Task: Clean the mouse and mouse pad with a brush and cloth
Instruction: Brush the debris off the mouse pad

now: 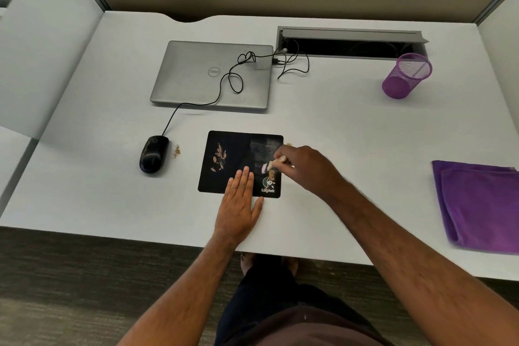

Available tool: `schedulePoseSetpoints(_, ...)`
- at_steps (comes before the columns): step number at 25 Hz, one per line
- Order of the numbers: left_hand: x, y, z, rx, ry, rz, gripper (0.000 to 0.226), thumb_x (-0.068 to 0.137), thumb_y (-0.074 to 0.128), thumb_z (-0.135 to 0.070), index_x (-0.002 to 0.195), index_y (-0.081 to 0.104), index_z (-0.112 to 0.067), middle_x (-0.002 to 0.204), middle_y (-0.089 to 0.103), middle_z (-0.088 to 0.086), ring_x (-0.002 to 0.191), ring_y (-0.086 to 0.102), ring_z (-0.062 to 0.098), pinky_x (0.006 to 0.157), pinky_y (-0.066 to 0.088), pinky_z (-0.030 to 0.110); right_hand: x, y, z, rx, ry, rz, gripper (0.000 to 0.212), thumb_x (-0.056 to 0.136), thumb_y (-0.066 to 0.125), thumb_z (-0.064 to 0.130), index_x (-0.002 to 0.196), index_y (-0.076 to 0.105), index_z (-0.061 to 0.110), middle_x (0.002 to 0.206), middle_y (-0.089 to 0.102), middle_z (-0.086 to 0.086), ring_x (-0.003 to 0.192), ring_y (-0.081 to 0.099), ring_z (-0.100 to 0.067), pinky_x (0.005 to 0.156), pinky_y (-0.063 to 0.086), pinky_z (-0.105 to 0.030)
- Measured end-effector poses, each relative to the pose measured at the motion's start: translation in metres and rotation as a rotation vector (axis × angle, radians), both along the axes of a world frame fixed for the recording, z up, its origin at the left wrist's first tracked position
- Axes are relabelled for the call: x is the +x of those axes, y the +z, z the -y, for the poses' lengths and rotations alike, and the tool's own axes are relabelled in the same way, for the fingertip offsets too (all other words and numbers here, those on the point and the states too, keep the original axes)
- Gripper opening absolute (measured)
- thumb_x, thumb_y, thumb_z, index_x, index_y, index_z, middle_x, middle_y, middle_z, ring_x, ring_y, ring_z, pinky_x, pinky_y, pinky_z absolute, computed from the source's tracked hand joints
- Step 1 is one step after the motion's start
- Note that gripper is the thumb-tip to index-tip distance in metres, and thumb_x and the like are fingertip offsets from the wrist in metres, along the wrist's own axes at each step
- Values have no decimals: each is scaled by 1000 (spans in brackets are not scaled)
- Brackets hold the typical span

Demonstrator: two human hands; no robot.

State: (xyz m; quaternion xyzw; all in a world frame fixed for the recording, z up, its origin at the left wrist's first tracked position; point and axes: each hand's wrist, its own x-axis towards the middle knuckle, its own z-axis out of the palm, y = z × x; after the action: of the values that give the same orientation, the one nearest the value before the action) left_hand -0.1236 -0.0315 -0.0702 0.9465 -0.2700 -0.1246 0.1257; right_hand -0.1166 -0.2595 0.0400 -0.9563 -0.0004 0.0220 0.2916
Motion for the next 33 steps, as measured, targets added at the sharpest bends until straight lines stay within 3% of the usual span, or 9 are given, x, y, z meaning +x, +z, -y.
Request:
schedulePoseSetpoints(7,-1,-1,-1,-5,2,-7,75,105,11,-56,164,3,-11,173,-7,4,160,-11,16,131,-2,38,0,5,18,-127,-81,-33,17,90,70,31,103,71,20,89,75,-7,78,68,-28,66,50,-32)
schedulePoseSetpoints(10,0,-2,-1,-4,3,-8,75,105,11,-56,164,3,-11,173,-7,3,160,-11,15,131,-3,38,0,6,14,-44,-70,33,16,93,71,33,103,70,21,85,75,-3,71,65,-23,61,43,-28)
schedulePoseSetpoints(14,0,0,0,-7,-1,-17,75,104,10,-57,164,2,-12,173,-7,3,159,-12,15,131,-4,37,-3,0,2,-2,-11,-24,18,96,69,34,106,70,19,89,75,-5,70,60,-18,60,37,-26)
schedulePoseSetpoints(19,0,2,-5,-31,-14,-18,77,104,12,-59,164,3,-11,173,-7,3,159,-11,15,131,-4,38,-10,-1,20,-95,-106,-77,14,91,71,30,101,72,21,89,76,-5,77,68,-26,63,44,-29)
schedulePoseSetpoints(24,-1,3,-12,-29,-15,-10,78,104,15,-58,165,5,-11,173,-5,3,160,-10,15,131,-2,38,-16,2,15,1,-75,13,16,95,69,34,106,68,23,89,77,-2,71,67,-21,59,48,-28)
schedulePoseSetpoints(28,-2,3,-10,-27,-24,-18,78,104,15,-58,164,6,-10,173,-4,4,160,-9,16,131,0,40,-21,-8,1,-2,-32,-10,16,98,68,33,107,69,21,86,76,-2,62,54,-15,53,34,-21)
schedulePoseSetpoints(33,-3,-1,-11,-22,-21,-8,77,105,20,-57,164,6,-10,173,-3,4,160,-7,17,131,1,39,-26,-1,15,-80,-109,9,13,91,72,31,101,70,22,81,75,-2,69,67,-24,59,40,-26)
